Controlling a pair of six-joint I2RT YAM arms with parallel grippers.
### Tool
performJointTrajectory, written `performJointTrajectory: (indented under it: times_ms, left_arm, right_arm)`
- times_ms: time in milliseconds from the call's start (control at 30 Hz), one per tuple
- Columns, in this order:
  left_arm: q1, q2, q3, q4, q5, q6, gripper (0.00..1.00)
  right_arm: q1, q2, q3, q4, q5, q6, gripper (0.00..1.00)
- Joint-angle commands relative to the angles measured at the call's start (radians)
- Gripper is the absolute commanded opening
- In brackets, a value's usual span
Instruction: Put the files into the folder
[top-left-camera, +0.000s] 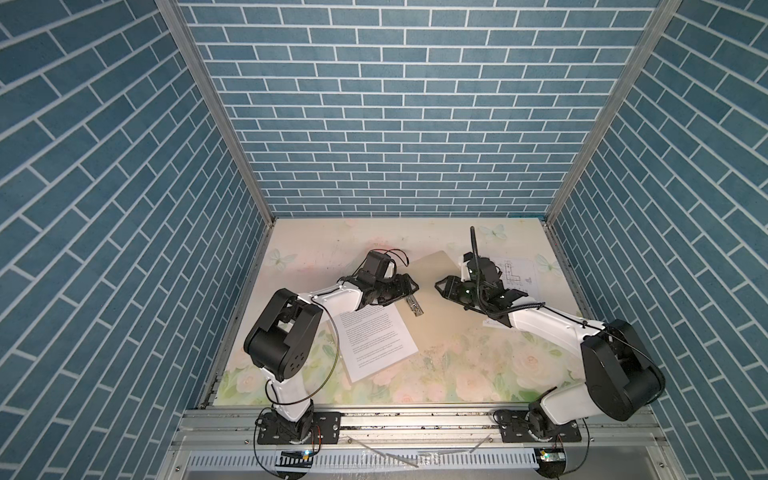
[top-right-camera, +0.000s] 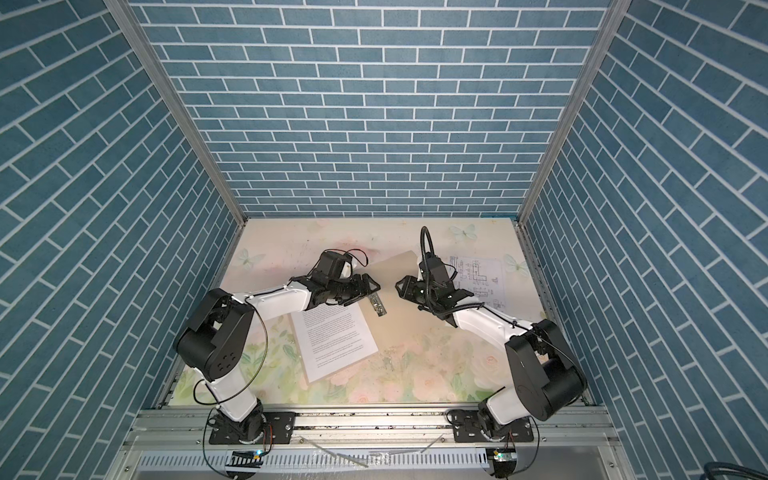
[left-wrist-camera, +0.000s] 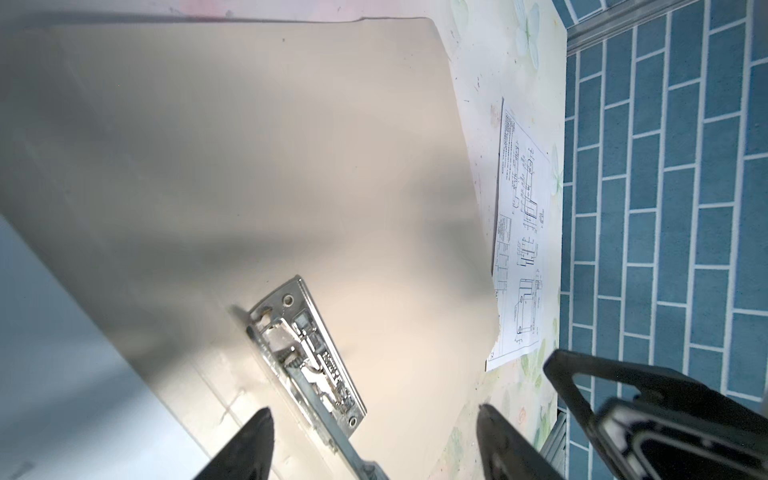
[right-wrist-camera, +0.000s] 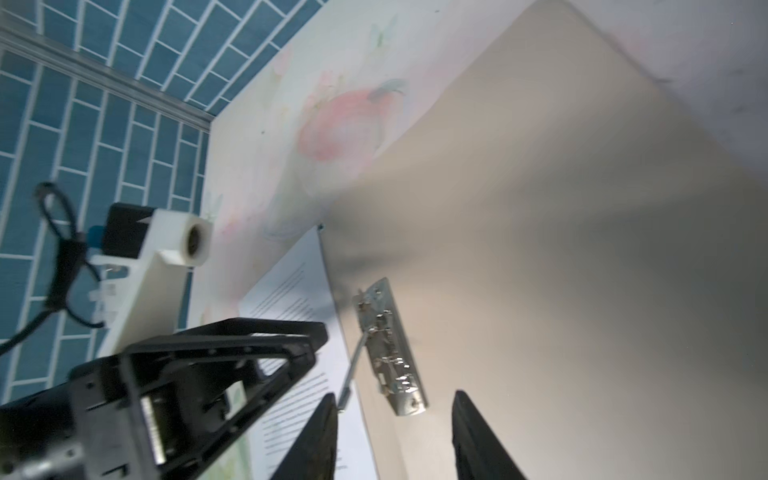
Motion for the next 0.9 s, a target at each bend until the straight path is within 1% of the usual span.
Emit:
performJointTrajectory:
  times_ms: [0, 100, 167, 267, 433, 633, 867]
  left_arm:
    - [-0.012, -0.053, -0.040, 0.027, -0.007, -0.034, 0.83]
    - [-0.029, -0.091, -0.075, 0.040, -0.035, -0.058, 0.94]
    - [-0.040, -0.112, -0.095, 0.058, -0.047, -0.080, 0.99]
    - [-0.057, -0.133, -0.119, 0.083, -0.047, -0.121, 1.00]
    - [-0.088, -0.152, -0.175, 0.164, -0.041, -0.214, 1.00]
    - [-0.127, -0.127, -0.207, 0.276, -0.039, -0.309, 1.00]
    - [-0.148, -0.063, -0.188, 0.372, -0.022, -0.370, 1.00]
  right_arm:
    - [-0.052, -0.023, -0.035, -0.118, 0.083, -0.123, 0.49]
    - [-0.090, -0.018, -0.035, -0.130, 0.100, -0.182, 0.56]
    - [-0.111, -0.006, -0.035, -0.126, 0.100, -0.209, 0.62]
    - [-0.153, 0.031, -0.033, -0.102, 0.093, -0.236, 0.67]
    - [-0.224, 0.115, -0.010, -0.073, 0.028, -0.255, 0.69]
    - [-0.255, 0.182, 0.029, -0.080, 0.002, -0.286, 0.71]
    - [-0.262, 0.202, 0.022, -0.076, -0.049, -0.282, 0.72]
